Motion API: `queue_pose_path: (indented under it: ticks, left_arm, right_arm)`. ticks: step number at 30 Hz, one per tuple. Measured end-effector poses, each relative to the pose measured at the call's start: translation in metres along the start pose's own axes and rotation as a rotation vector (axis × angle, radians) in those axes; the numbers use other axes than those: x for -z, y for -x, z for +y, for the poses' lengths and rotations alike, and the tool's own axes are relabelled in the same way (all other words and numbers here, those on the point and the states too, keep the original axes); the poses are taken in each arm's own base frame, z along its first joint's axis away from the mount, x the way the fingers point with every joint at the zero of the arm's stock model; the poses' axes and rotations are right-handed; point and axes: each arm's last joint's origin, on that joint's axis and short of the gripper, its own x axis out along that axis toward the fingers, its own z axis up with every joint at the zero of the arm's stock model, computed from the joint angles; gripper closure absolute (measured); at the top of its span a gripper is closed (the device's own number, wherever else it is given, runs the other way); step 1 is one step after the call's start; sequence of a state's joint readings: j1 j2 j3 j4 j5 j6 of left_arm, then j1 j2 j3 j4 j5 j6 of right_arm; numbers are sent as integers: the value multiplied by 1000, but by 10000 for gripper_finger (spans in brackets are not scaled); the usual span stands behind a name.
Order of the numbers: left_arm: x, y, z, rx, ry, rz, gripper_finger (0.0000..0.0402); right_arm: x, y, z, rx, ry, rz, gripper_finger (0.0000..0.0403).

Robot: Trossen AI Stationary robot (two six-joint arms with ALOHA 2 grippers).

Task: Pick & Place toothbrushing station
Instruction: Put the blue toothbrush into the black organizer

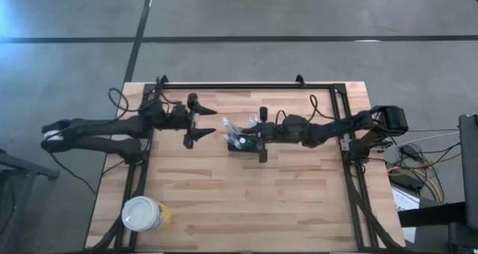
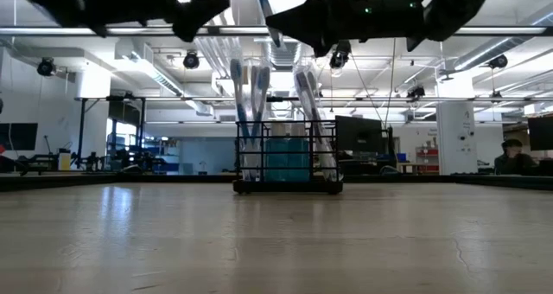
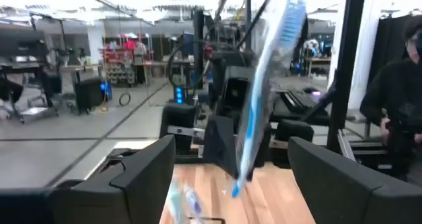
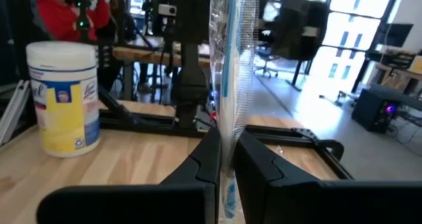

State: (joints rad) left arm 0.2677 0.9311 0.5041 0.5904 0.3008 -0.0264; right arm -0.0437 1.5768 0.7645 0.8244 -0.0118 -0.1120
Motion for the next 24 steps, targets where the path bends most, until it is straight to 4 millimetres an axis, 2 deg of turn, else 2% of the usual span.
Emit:
queue_pose_path:
  ticks: [5, 10, 20, 24]
  left_arm:
    - [-6, -28, 3, 113, 0, 34, 106]
    - [-13, -45, 5, 132, -6, 25, 106]
    - [-14, -63, 8, 152, -6, 26, 106]
    - [-18, -65, 7, 158, -19, 6, 126]
  right_arm:
    - [-7, -6, -5, -10, 3, 26, 382]
    - [-14, -10, -6, -12, 19, 11, 382]
    - [-20, -12, -9, -4, 23, -2, 382]
    - [-20, -12, -10, 4, 23, 1, 382]
